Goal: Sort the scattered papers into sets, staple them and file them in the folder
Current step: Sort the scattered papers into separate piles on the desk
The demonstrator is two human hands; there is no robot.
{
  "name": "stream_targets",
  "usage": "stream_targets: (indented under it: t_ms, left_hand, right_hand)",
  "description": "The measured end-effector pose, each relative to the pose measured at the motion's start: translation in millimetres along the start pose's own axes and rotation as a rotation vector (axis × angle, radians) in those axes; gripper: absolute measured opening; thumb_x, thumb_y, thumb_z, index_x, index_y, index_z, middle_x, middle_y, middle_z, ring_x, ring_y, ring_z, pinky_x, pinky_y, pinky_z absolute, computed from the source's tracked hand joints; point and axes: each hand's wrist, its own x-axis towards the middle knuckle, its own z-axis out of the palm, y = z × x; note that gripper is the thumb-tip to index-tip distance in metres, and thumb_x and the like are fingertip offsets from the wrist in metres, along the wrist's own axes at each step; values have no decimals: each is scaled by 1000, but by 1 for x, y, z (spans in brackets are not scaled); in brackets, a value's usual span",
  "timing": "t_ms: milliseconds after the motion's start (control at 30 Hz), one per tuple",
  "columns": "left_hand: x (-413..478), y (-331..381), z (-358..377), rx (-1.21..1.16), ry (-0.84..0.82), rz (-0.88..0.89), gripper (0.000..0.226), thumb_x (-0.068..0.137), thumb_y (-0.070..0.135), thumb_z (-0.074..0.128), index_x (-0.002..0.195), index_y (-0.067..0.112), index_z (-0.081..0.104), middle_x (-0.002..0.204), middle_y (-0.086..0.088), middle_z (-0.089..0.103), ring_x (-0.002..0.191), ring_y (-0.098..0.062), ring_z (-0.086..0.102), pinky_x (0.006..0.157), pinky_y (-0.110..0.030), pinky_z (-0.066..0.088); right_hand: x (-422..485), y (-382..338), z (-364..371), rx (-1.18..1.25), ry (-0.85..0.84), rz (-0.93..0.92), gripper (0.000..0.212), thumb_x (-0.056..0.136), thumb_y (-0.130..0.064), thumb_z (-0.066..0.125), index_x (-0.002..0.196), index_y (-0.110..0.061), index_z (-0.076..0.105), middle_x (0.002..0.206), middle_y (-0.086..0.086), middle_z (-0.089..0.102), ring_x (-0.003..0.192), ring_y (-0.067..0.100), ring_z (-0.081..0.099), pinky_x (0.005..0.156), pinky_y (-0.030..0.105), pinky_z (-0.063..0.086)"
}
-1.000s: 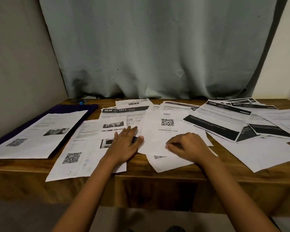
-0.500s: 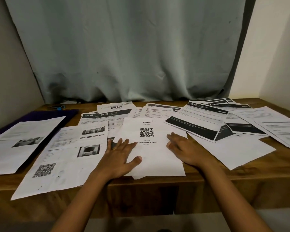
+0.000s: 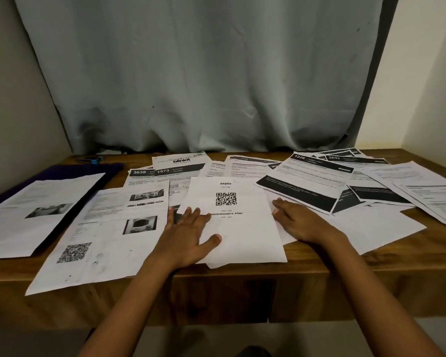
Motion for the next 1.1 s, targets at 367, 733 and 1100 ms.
stream_targets:
  t_ms: [367, 733, 1100]
  left_hand:
    - [-3, 2, 4, -97, 13, -46, 97, 67, 84, 6, 151, 36, 15, 161, 4, 7, 149, -15, 1, 117, -48, -13]
    - [-7, 6, -1, -129, 20, -46, 86, 76, 75, 18, 152, 33, 19, 161, 1, 9, 149, -18, 3, 119, -46, -8]
    - [-19, 19, -11, -62, -75, -45, 87, 79, 76, 16, 153, 31, 14, 162, -5, 2, 149, -23, -4, 115, -48, -15]
  right_hand:
    - [-57, 2, -3, 19, 95, -30, 46, 99, -40, 43, 143, -27, 43, 151, -8, 35, 139, 8, 33, 111, 25, 25]
    - [-113, -7, -1, -55, 36, -115, 93, 68, -92, 14, 147, -43, 24, 153, -22, 16, 139, -4, 15, 114, 24, 11]
    - [-124, -14, -1, 111, 282, 5, 80, 85, -74, 21, 138, -20, 49, 144, -2, 47, 131, 11, 41, 115, 29, 20]
